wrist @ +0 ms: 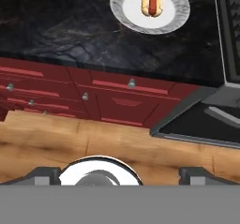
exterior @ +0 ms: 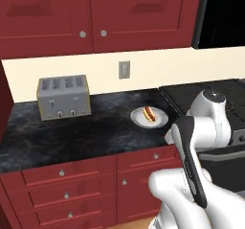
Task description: Place the cold items (pear and squash) from the fridge in one tupperware on the dining counter. Place the warm items (kebab skewer and hot dog) in the stove area in another tupperware.
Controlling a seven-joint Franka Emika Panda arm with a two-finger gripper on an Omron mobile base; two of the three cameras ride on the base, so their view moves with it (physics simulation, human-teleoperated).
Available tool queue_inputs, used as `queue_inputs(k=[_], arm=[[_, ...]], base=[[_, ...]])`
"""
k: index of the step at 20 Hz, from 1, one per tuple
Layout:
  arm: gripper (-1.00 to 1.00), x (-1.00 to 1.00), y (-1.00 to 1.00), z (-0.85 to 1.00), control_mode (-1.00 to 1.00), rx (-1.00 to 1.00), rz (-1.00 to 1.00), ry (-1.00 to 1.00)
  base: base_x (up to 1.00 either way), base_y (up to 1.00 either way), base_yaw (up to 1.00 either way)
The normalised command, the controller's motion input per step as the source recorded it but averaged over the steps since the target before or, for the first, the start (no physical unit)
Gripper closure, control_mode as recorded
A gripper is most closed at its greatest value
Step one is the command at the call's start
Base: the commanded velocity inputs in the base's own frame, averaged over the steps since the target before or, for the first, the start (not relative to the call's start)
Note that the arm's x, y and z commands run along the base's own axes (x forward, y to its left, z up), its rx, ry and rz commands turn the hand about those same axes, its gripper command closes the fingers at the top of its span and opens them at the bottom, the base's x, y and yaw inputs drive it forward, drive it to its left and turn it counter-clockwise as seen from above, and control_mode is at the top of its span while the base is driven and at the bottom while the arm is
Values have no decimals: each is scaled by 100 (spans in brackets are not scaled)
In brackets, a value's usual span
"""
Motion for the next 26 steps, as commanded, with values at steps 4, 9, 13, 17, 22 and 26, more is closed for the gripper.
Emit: queue_inputs(k=[4,9,13,17,22,26], arm=[[-100,0,0,0,100,0,0,0],[-100,0,0,0,100,0,0,0],[-100,0,0,0,100,0,0,0],[-100,35,0,0,-100,0,0,7],[-100,48,-8,0,-100,3,-5,7],[-100,66,-20,-16,-100,1,-2,13]], base=[[56,0,0],[53,0,0],[49,0,0],[12,0,0],[0,0,0],[0,0,0]])
